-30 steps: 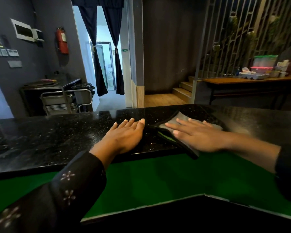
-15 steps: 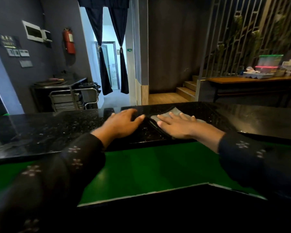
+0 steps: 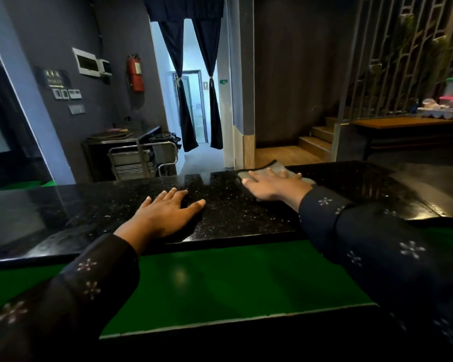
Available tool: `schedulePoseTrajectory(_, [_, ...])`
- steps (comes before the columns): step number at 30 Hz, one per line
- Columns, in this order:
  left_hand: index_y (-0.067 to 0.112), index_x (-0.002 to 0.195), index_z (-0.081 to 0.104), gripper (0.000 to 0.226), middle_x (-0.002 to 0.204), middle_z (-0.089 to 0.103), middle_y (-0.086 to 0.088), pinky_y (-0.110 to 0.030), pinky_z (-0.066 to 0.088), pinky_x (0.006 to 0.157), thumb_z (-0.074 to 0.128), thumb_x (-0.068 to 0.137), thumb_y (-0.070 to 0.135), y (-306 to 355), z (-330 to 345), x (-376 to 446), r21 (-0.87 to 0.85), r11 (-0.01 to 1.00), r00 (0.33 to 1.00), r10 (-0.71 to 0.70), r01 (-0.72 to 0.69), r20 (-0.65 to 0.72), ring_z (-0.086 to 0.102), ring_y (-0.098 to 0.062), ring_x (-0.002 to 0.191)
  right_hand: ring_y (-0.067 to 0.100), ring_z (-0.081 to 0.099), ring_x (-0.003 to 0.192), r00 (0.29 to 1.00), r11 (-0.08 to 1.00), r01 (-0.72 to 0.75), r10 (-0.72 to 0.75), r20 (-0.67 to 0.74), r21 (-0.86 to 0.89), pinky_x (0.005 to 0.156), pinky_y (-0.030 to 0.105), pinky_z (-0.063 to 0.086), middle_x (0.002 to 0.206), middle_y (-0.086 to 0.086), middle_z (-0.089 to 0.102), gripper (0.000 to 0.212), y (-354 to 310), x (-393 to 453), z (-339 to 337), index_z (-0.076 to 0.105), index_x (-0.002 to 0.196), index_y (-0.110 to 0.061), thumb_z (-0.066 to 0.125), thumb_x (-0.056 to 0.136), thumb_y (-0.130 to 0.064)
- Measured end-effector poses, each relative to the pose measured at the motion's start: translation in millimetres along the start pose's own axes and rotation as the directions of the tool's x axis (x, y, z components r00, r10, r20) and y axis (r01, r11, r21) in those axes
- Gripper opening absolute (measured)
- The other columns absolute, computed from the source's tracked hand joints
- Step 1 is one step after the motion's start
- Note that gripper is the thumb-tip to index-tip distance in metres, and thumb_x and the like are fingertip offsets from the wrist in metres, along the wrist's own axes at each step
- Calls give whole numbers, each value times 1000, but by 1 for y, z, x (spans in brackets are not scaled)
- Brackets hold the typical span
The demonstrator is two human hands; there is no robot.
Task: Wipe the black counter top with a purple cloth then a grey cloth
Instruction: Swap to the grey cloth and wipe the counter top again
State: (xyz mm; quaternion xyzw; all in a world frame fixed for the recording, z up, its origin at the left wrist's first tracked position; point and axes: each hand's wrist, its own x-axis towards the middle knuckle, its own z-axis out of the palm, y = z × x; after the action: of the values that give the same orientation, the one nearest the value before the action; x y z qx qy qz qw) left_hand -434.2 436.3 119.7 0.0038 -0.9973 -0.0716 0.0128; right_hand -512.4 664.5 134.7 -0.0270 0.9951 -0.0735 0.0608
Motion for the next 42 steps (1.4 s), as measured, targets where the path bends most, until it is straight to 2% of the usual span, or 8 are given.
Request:
schedulePoseTrajectory(7, [26, 152, 10, 76, 160, 4, -2, -44, -1, 118, 16, 89, 68, -2, 2, -3, 4, 1000, 1000, 27, -27, 8, 2, -19, 148, 25, -7, 149, 955, 955, 295, -294, 40, -31, 113, 61, -5, 161, -13, -5, 58, 32, -64, 16, 0, 144, -58, 7, 88, -71])
schedulePoseTrajectory(16, [30, 150, 14, 74, 160, 6, 0, -44, 0, 119, 19, 88, 70, -4, 6, 6, -14, 999, 1000, 29, -29, -8, 4, -18, 148, 27, 6, 149, 1000, 1000, -2, 2, -5, 11, 119, 48, 2, 162, 5, 8, 63, 24, 71, -12, 11, 153, -34, 12, 96, -62])
schedulePoseTrajectory(21, [28, 151, 15, 76, 160, 6, 0, -45, -1, 119, 14, 87, 71, -6, 5, 8, -60, 997, 999, 45, -45, -3, 3, -17, 148, 34, 10, 147, 979, 976, 205, -206, -3, -78, 113, 60, 4, 162, 5, 12, 63, -55, 52, 3, 13, 150, -43, 10, 92, -67])
schedulePoseTrajectory(26, [24, 151, 17, 88, 160, 8, -3, -47, -4, 118, -1, 82, 75, -9, 7, 7, -111, 992, 998, 65, -66, -9, 4, -19, 148, 31, -5, 148, 963, 962, 268, -266, 46, -44, 111, 64, -6, 163, -3, -2, 58, -34, 10, 17, 3, 147, -54, 7, 91, -69])
schedulePoseTrajectory(32, [20, 151, 20, 92, 160, 10, -7, -50, -3, 117, -1, 81, 77, -9, 2, 2, -147, 987, 998, 64, -66, -15, 5, -24, 148, 31, -4, 148, 1000, 1000, 13, -13, -13, -6, 110, 66, -8, 163, -7, 1, 62, -22, -3, 9, 10, 145, -56, 9, 86, -77])
schedulePoseTrajectory(35, [19, 149, 27, 90, 157, 21, -9, -51, 1, 117, 2, 83, 75, -8, -5, -3, -272, 959, 997, 77, -76, -8, 15, -27, 146, 38, 3, 147, 991, 994, -103, 105, -80, 24, 110, 69, -4, 162, 0, 10, 60, -57, -18, 9, 19, 147, -48, 15, 91, -69])
schedulePoseTrajectory(39, [14, 146, 31, 72, 149, 38, -11, -40, 25, 112, 27, 92, 63, -31, -22, -22, -590, 795, 990, 134, -138, -50, 38, -28, 135, 35, -1, 148, 1000, 1000, 8, -8, -21, -4, 111, 67, -4, 163, -3, 3, 60, -95, -72, 24, 10, 147, -52, 11, 90, -71])
schedulePoseTrajectory(42, [18, 147, 26, 69, 153, 32, -10, -42, 19, 116, 32, 93, 59, -82, -28, -46, -283, 930, 971, 210, -234, -111, 33, -26, 139, 30, -1, 149, 995, 994, 89, -92, -34, -63, 113, 64, -1, 163, -7, -1, 58, -95, -118, 40, 4, 145, -56, 5, 89, -72])
